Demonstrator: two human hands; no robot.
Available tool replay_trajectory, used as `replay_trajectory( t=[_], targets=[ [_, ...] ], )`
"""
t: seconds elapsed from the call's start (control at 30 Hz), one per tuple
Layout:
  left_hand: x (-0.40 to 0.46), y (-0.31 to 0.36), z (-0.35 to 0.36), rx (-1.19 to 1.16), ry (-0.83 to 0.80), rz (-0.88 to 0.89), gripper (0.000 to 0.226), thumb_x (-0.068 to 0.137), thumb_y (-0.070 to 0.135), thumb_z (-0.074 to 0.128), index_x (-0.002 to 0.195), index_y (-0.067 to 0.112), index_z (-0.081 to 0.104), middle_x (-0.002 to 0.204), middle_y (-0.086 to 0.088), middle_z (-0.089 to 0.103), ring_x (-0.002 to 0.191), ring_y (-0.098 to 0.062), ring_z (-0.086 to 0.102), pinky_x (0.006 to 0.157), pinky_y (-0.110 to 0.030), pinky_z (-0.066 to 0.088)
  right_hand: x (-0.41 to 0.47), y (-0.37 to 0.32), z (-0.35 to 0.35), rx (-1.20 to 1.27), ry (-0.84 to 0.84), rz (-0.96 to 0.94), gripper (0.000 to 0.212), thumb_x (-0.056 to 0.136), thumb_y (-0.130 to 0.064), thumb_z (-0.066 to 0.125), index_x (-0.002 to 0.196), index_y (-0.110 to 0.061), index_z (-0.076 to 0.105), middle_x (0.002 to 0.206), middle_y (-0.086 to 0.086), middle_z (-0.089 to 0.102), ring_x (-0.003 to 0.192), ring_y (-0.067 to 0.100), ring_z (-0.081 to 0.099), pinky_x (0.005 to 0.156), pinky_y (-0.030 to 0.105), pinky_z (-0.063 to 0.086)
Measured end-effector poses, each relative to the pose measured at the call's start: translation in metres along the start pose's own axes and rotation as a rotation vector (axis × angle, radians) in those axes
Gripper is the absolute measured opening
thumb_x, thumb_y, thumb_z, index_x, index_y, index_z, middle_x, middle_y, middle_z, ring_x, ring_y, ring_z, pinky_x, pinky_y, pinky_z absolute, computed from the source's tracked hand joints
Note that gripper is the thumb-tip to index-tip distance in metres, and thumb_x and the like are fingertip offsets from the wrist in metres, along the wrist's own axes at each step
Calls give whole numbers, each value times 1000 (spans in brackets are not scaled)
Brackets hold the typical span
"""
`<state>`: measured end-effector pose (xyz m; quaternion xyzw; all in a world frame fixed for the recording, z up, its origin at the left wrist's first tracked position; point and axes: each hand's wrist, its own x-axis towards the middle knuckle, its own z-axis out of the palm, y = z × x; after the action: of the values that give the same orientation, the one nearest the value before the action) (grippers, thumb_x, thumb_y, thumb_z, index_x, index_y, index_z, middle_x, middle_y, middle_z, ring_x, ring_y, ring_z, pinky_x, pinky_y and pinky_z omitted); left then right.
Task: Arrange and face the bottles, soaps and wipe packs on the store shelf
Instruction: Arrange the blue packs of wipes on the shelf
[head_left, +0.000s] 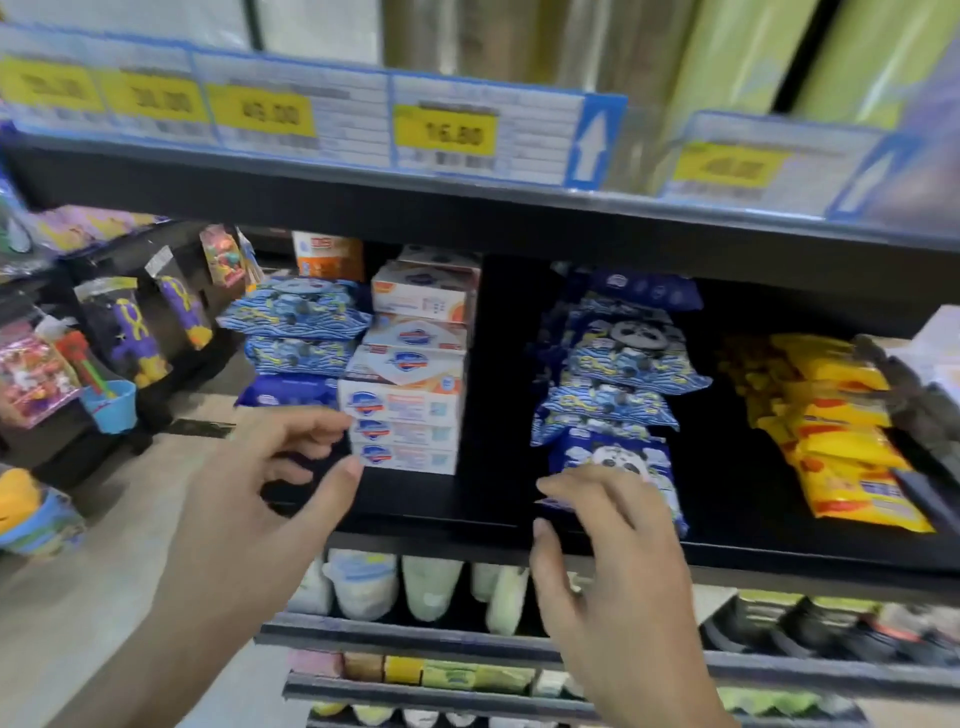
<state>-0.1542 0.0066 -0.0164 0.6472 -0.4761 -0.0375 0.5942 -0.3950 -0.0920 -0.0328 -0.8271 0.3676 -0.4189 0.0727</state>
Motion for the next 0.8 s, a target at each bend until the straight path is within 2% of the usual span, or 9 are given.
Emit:
replay_trajectory(
  t=[0.1,0.17,0.27,0.37,0.47,0.57,0.67,0.73,0.8],
  targets=[
    [-22,17,43,55,-142,28,25,83,32,71,106,39,68,105,13,69,101,-13,66,84,-23,50,5,45,-32,-61,26,75,38,84,-27,78,120,-27,67,128,-5,48,113,18,47,97,20,38],
    [-32,21,70,118,-241,47,26,85,31,72,109,41,68,109,20,68,109,-7,64,89,-16,46,9,72,-43,-96,-51,120,50,82,-38,80,128,-31,61,139,-3,42,120,21,42,97,30,38],
    [-37,21,103,217,-346,17,29,92,31,72,117,45,64,118,30,61,122,-1,54,96,-12,42,15,103,-47,-23,-252,148,69,81,-60,71,143,-41,49,155,-9,28,137,16,35,106,30,35],
    [-37,18,120,315,-391,-6,26,94,43,64,119,47,62,122,34,55,125,3,46,106,-26,40,19,120,-42,35,-348,142,80,75,-77,57,148,-49,39,158,-14,25,144,16,35,115,43,40],
    [-36,16,123,372,-409,-9,27,90,51,55,116,47,62,121,36,53,122,3,47,109,-38,37,23,126,-38,38,-372,121,82,71,-79,52,147,-51,35,160,-15,25,144,17,35,115,49,39],
    [-35,17,121,368,-418,-39,29,89,57,52,113,48,64,123,37,53,121,1,49,109,-40,38,28,129,-36,64,-383,129,79,71,-75,56,144,-50,36,160,-13,27,145,15,34,117,45,37],
    [-33,19,120,372,-442,-53,36,85,63,46,111,48,66,122,37,52,118,1,50,106,-41,41,30,130,-33,104,-369,134,76,76,-50,81,142,-41,45,150,-15,38,137,12,43,112,41,42],
    [-30,20,120,373,-448,-70,37,84,65,45,109,48,66,122,38,51,116,2,49,105,-40,41,34,130,-34,128,-347,149,80,76,-35,89,143,-38,46,140,-19,40,125,6,49,106,31,48],
    [-29,21,121,376,-463,-83,32,84,62,49,107,49,66,122,38,51,114,3,49,103,-40,40,38,130,-36,146,-374,169,85,77,-31,90,148,-38,44,136,-20,40,119,0,51,101,23,48]
  ],
)
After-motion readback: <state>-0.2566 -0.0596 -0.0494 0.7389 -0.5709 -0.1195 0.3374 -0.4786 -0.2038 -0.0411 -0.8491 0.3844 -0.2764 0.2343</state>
